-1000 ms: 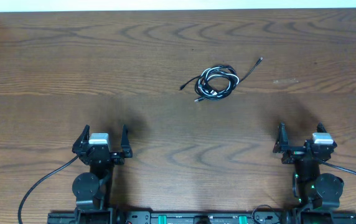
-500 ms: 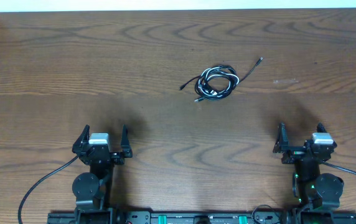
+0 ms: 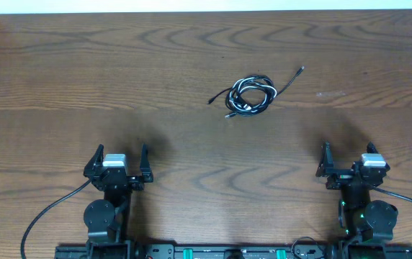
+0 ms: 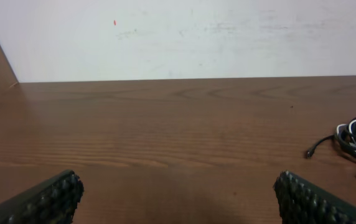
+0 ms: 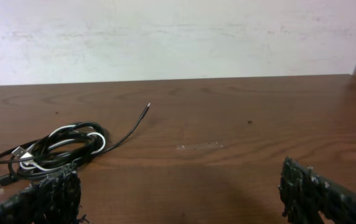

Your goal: Untangle cables

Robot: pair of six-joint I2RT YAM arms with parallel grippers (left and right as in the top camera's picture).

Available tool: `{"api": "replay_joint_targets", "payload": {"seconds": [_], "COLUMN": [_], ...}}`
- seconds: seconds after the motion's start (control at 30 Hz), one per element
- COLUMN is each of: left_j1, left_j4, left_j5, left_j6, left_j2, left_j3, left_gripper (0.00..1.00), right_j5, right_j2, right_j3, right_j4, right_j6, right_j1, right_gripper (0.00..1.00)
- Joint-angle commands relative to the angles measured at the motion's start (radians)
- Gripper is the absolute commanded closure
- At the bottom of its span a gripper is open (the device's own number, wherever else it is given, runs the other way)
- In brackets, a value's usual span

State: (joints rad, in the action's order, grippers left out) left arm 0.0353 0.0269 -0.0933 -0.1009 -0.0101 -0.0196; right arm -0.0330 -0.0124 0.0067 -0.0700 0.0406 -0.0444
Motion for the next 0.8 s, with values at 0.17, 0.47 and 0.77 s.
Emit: {"api": "replay_joint_targets", "payload": {"seconds": [0.17, 0.47, 0.77], "left_j1": [-0.004, -0.004, -0.004], "left_j4": [0.024, 0.029, 0.219], "left_j5": [0.002, -0.079, -0.104], "left_j6": [0.006, 0.065, 0.309], "left_j2": [0.006, 0.006, -0.050], "left_j3": [0.016, 0.006, -0.139], "left_gripper": [0.02, 0.02, 0.02], "right_j5": [0.007, 0.007, 0.007], "right_j2": [0.007, 0.007, 0.007], "right_j3": [-0.001, -0.001, -0.001], "right_j4": [-0.005, -0.005, -0.005], "right_j6": [-0.012, -0.012, -0.012], "right_j1": [0.006, 0.006, 0.006], "right_gripper": [0.01, 0.01, 0.01]}}
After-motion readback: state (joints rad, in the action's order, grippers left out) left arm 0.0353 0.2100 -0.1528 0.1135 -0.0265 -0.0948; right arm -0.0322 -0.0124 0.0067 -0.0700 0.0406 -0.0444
